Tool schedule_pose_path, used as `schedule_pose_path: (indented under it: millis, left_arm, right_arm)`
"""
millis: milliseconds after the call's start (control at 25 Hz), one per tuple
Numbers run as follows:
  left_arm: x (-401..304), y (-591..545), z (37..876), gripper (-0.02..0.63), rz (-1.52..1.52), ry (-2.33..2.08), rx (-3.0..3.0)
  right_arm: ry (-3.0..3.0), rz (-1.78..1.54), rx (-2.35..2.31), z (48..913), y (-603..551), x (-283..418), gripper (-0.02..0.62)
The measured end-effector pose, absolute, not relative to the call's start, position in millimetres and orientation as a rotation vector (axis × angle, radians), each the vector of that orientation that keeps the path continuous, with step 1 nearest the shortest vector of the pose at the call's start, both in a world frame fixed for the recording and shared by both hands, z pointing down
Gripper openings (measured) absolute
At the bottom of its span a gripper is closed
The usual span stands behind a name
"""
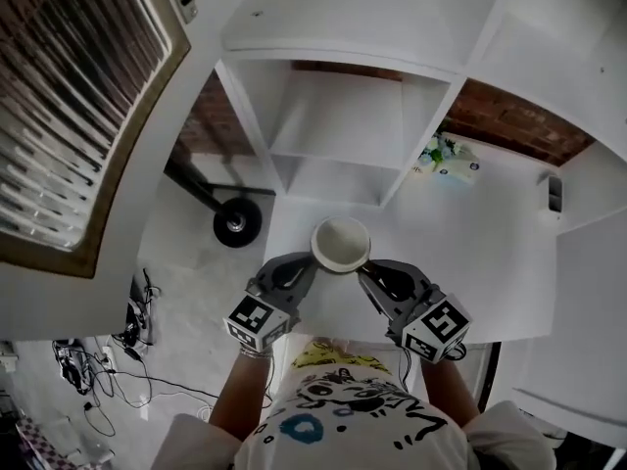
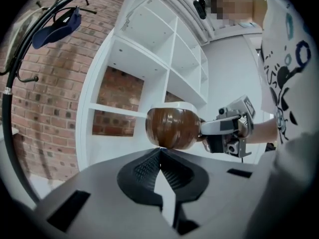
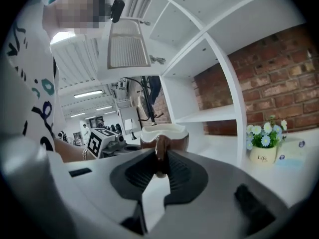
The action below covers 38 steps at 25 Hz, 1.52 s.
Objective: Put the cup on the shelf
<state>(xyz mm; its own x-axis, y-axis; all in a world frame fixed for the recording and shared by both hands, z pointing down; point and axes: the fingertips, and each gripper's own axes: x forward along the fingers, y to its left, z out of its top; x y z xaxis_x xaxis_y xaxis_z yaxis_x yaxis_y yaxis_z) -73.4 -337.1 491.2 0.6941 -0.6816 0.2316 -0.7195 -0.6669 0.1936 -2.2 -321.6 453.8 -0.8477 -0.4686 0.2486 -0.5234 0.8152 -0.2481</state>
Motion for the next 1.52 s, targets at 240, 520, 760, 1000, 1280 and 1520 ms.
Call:
schedule_pose_path:
  millis: [240, 520, 760, 1000, 1280, 1520]
  left_arm:
    - [-85.2, -372.0, 525.2, 0.015, 0.232, -1.067, 2.617]
    - [-92.3, -406.8, 552.2, 0.015, 0.237, -1.03, 2.601]
    - [-99.1, -423.1, 575.5, 0.015, 0.252, -1.037, 2.573]
    - [-107.0, -444.0, 596.3, 0.015, 0.259, -1.1, 2.498]
    - [-103.6, -457.4, 603.2, 0.015, 0.28, -1.143, 2.524]
    - [-106.3, -458.8, 599.1, 0.015, 0.26, -1.153, 2.53]
  right_arm:
    - [-2.759, 0.404, 0.89, 487.7, -357.7, -11.2, 0.06]
    - [-2.708, 0.411, 1.019, 526.6, -394.3, -19.2, 0.06]
    - [-2.664, 0.362, 1.109, 557.3, -423.5, -26.8, 0.06]
    - [-2.623, 0.37, 1.182, 584.1, -451.9, -27.8, 0.06]
    - [-2.545, 0.429, 1.236, 613.8, -474.5, -25.7, 0.06]
    - [-2.498, 0.439, 1.251, 631.6, -488.0, -27.2, 0.06]
